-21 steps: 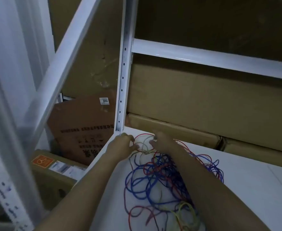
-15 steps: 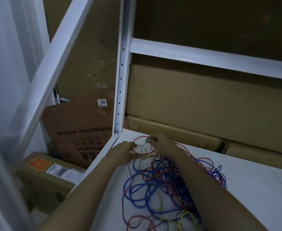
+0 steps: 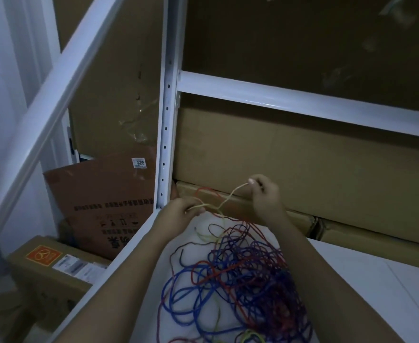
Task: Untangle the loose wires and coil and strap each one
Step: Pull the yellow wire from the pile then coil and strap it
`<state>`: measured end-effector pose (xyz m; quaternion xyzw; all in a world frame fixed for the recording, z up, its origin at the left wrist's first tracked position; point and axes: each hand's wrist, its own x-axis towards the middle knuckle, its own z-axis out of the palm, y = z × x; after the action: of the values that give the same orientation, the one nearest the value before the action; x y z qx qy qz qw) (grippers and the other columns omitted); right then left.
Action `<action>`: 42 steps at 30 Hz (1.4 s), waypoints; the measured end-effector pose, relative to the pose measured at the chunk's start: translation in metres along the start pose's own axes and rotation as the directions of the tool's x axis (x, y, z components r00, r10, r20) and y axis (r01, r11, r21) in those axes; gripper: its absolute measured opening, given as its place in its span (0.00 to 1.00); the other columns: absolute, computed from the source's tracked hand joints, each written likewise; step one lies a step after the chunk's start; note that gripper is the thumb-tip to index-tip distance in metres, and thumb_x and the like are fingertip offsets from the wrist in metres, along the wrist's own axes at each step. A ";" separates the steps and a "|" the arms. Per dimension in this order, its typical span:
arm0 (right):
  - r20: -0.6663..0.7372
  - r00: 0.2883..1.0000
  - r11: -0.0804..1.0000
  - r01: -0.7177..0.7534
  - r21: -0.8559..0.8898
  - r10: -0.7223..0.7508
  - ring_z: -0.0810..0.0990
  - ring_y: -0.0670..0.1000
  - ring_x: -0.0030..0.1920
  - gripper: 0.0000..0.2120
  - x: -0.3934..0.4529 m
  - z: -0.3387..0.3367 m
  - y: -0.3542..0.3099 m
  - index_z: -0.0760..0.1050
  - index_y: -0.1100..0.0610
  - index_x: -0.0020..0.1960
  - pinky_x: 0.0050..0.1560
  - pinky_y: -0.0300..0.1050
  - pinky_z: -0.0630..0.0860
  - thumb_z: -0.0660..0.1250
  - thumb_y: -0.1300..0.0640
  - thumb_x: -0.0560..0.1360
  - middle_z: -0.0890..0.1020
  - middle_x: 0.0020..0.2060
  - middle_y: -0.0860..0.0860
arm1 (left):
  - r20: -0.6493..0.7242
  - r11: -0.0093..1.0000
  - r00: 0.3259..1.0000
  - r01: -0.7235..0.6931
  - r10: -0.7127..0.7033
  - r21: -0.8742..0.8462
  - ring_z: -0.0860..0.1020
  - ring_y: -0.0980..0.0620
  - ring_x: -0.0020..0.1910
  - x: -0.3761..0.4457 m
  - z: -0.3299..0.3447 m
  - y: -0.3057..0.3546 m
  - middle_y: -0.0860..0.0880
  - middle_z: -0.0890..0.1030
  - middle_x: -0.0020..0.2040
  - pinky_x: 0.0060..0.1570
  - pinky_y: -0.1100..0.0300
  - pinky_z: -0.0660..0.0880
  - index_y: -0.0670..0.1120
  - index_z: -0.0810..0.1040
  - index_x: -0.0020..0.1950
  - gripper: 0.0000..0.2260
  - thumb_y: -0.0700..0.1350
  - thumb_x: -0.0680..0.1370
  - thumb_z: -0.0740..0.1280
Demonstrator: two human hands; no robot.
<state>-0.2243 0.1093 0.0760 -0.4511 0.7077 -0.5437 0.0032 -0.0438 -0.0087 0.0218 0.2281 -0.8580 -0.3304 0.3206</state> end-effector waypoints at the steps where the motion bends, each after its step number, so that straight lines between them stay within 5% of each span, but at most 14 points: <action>1: -0.044 0.999 0.999 0.002 0.035 0.000 0.67 0.40 0.29 0.14 0.003 -0.008 -0.001 0.71 0.48 0.37 0.29 0.31 0.63 0.59 0.59 0.81 0.72 0.30 0.46 | -0.037 0.999 0.999 0.001 -0.003 -0.055 0.78 0.52 0.40 0.001 -0.002 0.007 0.51 0.80 0.38 0.45 0.53 0.73 0.41 0.80 0.41 0.10 0.44 0.80 0.65; 5: -0.106 0.993 0.995 0.056 0.086 -0.047 0.70 0.39 0.28 0.11 0.007 -0.040 -0.010 0.74 0.50 0.41 0.28 0.29 0.65 0.60 0.60 0.81 0.74 0.31 0.45 | -0.178 0.940 0.982 -0.001 -0.064 -0.342 0.76 0.53 0.32 0.006 -0.006 0.042 0.51 0.80 0.31 0.40 0.58 0.75 0.41 0.78 0.40 0.12 0.41 0.81 0.62; 9: 0.020 1.000 0.998 0.015 0.053 -0.016 0.74 0.44 0.38 0.11 0.007 -0.063 -0.015 0.77 0.49 0.48 0.34 0.33 0.68 0.58 0.60 0.81 0.79 0.42 0.46 | -0.210 0.890 0.971 0.009 -0.118 -0.457 0.74 0.51 0.29 0.013 -0.008 0.074 0.50 0.80 0.31 0.36 0.55 0.73 0.43 0.77 0.40 0.11 0.41 0.81 0.61; 13: 0.095 0.995 0.989 0.041 -0.144 -0.027 0.74 0.52 0.53 0.10 0.003 -0.083 -0.012 0.78 0.56 0.57 0.47 0.40 0.69 0.59 0.60 0.81 0.79 0.51 0.53 | -0.301 0.867 0.933 0.024 -0.198 -0.497 0.73 0.53 0.28 0.017 -0.010 0.101 0.51 0.79 0.30 0.29 0.61 0.71 0.45 0.79 0.44 0.09 0.42 0.81 0.62; 17: 0.076 0.995 0.855 0.098 -0.510 -0.069 0.69 0.50 0.52 0.11 -0.003 -0.103 0.001 0.80 0.51 0.58 0.53 0.44 0.66 0.62 0.55 0.80 0.76 0.52 0.51 | -0.373 0.863 0.907 -0.022 -0.195 -0.505 0.72 0.57 0.27 0.019 -0.009 0.123 0.52 0.78 0.29 0.27 0.67 0.69 0.46 0.80 0.44 0.09 0.42 0.81 0.62; 20: 0.121 0.991 0.920 -0.013 -0.393 0.065 0.77 0.48 0.51 0.11 -0.007 -0.111 0.007 0.80 0.53 0.59 0.50 0.42 0.73 0.62 0.56 0.80 0.81 0.55 0.51 | -0.367 0.856 0.904 -0.002 -0.220 -0.517 0.70 0.59 0.25 0.019 -0.003 0.139 0.52 0.79 0.31 0.26 0.67 0.68 0.45 0.78 0.46 0.09 0.43 0.82 0.60; 23: 0.049 0.998 0.967 -0.033 -0.254 0.047 0.76 0.43 0.40 0.12 -0.008 -0.115 0.009 0.79 0.56 0.60 0.35 0.34 0.69 0.62 0.59 0.80 0.82 0.49 0.51 | -0.246 0.834 0.935 0.083 -0.254 -0.545 0.71 0.58 0.22 0.016 0.005 0.154 0.50 0.80 0.33 0.26 0.66 0.69 0.43 0.75 0.49 0.10 0.44 0.84 0.56; 25: 0.052 0.995 0.995 -0.089 0.037 0.087 0.77 0.42 0.41 0.11 -0.008 -0.115 0.004 0.78 0.59 0.59 0.39 0.31 0.73 0.61 0.63 0.79 0.82 0.48 0.52 | -0.100 0.826 0.962 0.161 -0.253 -0.541 0.74 0.57 0.25 0.010 0.013 0.164 0.49 0.81 0.35 0.29 0.64 0.72 0.43 0.73 0.53 0.10 0.44 0.84 0.54; 29: 0.079 0.983 0.846 -0.182 0.501 0.165 0.82 0.50 0.47 0.11 -0.008 -0.117 -0.016 0.79 0.56 0.49 0.48 0.40 0.78 0.57 0.63 0.80 0.82 0.45 0.54 | 0.113 0.832 0.969 0.246 -0.219 -0.498 0.79 0.54 0.34 0.001 0.024 0.179 0.48 0.83 0.39 0.42 0.59 0.76 0.42 0.70 0.55 0.10 0.43 0.85 0.51; 34: 0.069 0.996 0.833 -0.081 0.548 0.051 0.83 0.44 0.41 0.10 -0.004 -0.121 -0.037 0.77 0.55 0.48 0.39 0.36 0.79 0.63 0.68 0.77 0.83 0.46 0.52 | 0.149 0.912 0.966 0.250 -0.212 -0.324 0.78 0.52 0.45 0.001 0.027 0.183 0.46 0.81 0.46 0.48 0.67 0.73 0.40 0.73 0.55 0.08 0.41 0.83 0.57; 36: 0.051 0.999 0.884 -0.038 0.466 0.017 0.82 0.43 0.36 0.11 0.000 -0.124 -0.046 0.75 0.51 0.49 0.37 0.36 0.76 0.62 0.67 0.78 0.84 0.43 0.49 | 0.137 0.967 0.970 0.217 -0.199 -0.132 0.77 0.53 0.49 0.004 0.023 0.182 0.47 0.79 0.51 0.47 0.66 0.71 0.43 0.76 0.55 0.07 0.44 0.82 0.61; 39: 0.068 0.995 0.945 0.045 0.324 -0.070 0.79 0.44 0.38 0.14 0.005 -0.127 -0.058 0.71 0.46 0.49 0.39 0.37 0.72 0.60 0.65 0.79 0.84 0.38 0.43 | 0.001 0.985 0.991 0.137 -0.137 -0.101 0.75 0.53 0.57 0.011 0.016 0.191 0.47 0.76 0.62 0.50 0.63 0.71 0.46 0.71 0.65 0.14 0.49 0.81 0.62; 42: 0.191 0.965 0.963 0.135 0.233 -0.181 0.77 0.41 0.38 0.13 0.006 -0.129 -0.068 0.70 0.45 0.50 0.42 0.40 0.70 0.59 0.65 0.80 0.84 0.38 0.44 | -0.135 0.998 0.989 -0.065 0.060 -0.028 0.64 0.53 0.71 0.021 0.010 0.207 0.52 0.65 0.73 0.69 0.55 0.64 0.49 0.62 0.75 0.21 0.49 0.82 0.58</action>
<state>-0.2482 0.2042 0.1845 -0.5583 0.6010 -0.5658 0.0838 -0.1025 0.1231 0.1716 0.2175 -0.8357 -0.3180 0.3914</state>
